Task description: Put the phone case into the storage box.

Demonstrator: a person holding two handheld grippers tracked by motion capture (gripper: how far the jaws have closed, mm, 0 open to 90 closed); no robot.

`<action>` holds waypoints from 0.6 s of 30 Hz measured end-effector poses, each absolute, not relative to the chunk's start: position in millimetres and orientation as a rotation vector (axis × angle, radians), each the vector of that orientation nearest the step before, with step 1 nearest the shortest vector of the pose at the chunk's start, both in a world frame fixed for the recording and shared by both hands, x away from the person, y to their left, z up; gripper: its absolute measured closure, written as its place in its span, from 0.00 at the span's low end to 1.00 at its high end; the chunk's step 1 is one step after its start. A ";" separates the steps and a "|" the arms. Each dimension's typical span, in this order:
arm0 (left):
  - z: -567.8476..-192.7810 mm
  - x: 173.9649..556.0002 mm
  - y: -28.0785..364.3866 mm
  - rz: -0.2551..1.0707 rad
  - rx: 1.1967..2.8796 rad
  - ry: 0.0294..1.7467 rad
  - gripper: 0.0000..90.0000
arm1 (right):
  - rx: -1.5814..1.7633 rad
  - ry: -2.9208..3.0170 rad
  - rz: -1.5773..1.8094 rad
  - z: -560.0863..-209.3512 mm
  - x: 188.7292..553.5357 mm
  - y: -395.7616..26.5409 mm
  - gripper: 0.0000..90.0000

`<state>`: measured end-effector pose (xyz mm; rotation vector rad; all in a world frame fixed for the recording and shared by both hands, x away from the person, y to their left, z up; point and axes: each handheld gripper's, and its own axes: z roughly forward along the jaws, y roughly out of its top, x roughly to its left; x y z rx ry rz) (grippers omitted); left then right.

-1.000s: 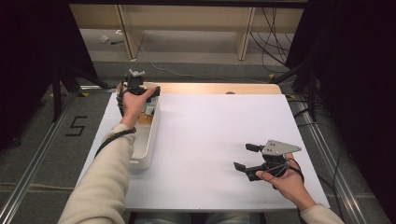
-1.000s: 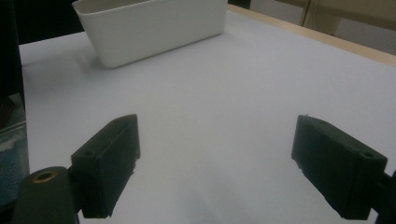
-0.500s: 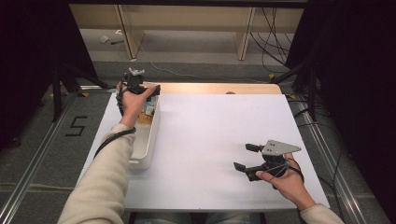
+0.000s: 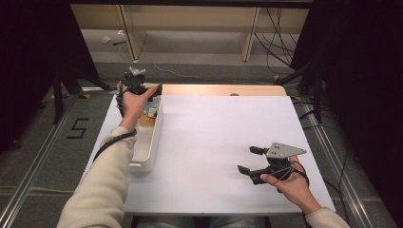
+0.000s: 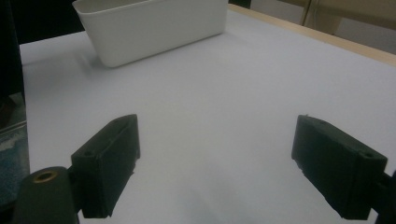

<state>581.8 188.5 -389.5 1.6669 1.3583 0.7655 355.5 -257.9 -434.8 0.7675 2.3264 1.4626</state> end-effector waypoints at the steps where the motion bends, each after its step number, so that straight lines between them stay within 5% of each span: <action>1: -389.2 581.1 188.6 0.766 1.665 1.357 0.05 | 0.768 2.326 1.463 -434.8 355.5 -257.9 0.18; 18: -380.0 569.3 191.0 0.740 1.658 1.352 0.05 | 0.770 2.325 1.463 -434.8 355.4 -257.8 0.18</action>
